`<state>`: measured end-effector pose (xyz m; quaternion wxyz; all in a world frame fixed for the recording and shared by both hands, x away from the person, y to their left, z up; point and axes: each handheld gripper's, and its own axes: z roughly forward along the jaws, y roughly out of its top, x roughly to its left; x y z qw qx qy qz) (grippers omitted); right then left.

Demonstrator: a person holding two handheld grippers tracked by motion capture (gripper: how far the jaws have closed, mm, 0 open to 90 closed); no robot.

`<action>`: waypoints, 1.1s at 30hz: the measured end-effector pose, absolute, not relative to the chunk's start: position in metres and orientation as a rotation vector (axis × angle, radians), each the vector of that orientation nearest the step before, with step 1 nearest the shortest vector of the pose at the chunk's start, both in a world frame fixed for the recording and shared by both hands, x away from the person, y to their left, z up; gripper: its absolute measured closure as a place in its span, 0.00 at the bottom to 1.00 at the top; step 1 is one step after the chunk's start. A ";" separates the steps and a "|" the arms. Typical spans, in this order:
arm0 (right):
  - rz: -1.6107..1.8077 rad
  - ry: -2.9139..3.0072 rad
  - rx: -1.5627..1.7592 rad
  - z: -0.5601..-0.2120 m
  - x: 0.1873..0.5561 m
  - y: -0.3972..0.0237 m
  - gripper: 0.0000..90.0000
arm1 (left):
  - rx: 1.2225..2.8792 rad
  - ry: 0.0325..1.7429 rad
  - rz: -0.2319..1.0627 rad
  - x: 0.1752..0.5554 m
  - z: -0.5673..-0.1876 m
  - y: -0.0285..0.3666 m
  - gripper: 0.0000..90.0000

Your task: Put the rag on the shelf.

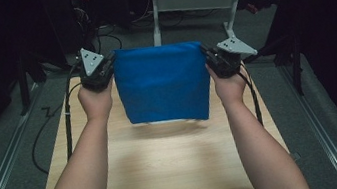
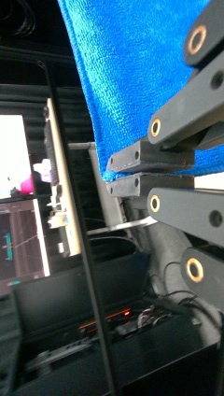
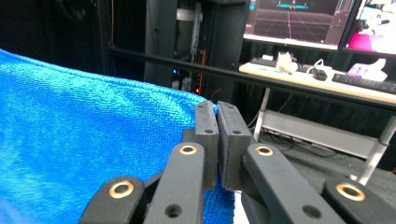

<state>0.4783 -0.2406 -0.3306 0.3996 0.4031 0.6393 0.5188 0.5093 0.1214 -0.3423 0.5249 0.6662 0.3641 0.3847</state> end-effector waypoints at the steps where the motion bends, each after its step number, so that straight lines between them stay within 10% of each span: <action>1: 1.299 1.628 1.026 -0.334 0.482 -0.240 0.98 | 1.612 0.882 0.916 0.512 -0.347 0.119 0.98; 33: 1.178 1.887 1.177 -0.444 0.491 -0.240 0.98 | 1.843 0.978 0.645 0.507 -0.470 0.116 0.98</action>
